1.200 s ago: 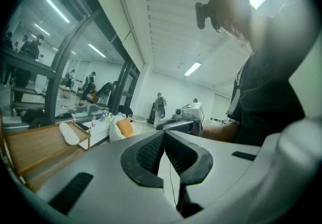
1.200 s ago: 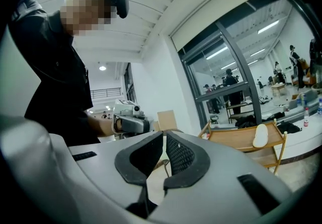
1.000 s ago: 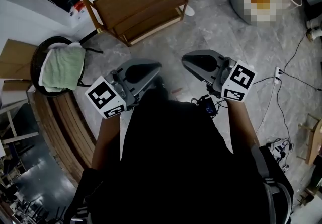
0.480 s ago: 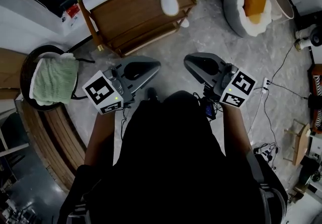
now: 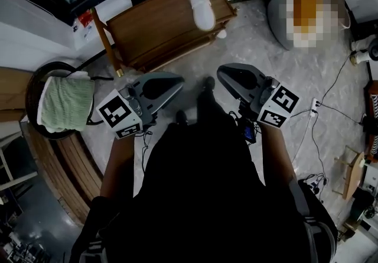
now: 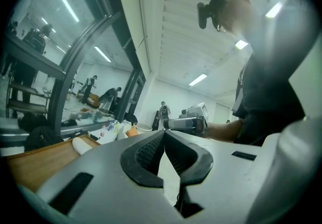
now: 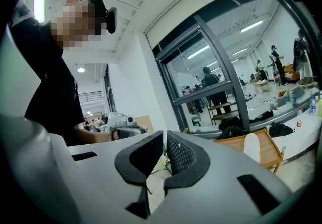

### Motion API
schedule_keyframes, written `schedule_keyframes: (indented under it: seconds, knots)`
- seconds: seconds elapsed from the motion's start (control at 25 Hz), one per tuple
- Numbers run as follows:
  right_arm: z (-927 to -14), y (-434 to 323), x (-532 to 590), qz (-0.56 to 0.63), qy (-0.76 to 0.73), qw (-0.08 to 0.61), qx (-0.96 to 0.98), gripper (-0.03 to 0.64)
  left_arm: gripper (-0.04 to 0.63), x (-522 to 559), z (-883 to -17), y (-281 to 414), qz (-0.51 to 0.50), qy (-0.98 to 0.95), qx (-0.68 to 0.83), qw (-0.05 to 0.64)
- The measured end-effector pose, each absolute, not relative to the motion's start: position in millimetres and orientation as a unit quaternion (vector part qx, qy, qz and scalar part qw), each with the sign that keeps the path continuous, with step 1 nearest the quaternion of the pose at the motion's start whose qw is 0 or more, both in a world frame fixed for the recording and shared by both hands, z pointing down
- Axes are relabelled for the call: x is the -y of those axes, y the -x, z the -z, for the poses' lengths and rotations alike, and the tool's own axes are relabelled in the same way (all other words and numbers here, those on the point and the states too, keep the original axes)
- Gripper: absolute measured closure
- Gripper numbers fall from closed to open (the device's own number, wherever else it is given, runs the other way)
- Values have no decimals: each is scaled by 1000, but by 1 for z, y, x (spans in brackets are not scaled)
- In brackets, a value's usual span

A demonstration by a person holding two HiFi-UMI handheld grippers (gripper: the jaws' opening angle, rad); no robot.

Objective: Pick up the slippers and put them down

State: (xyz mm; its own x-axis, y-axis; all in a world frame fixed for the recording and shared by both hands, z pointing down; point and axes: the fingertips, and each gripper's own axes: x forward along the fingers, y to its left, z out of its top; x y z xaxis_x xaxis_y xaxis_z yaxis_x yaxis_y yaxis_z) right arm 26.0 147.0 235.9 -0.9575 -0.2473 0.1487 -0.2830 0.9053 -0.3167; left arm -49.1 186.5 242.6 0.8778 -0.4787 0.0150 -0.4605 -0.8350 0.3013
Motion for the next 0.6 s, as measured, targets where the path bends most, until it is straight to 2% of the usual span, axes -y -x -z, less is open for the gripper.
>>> schedule_keyframes:
  seconds: [0.6]
  knots:
    - [-238,-56,24,-218,-72,-7,973,586,584,-17,-233,13,-18,-940,298,164]
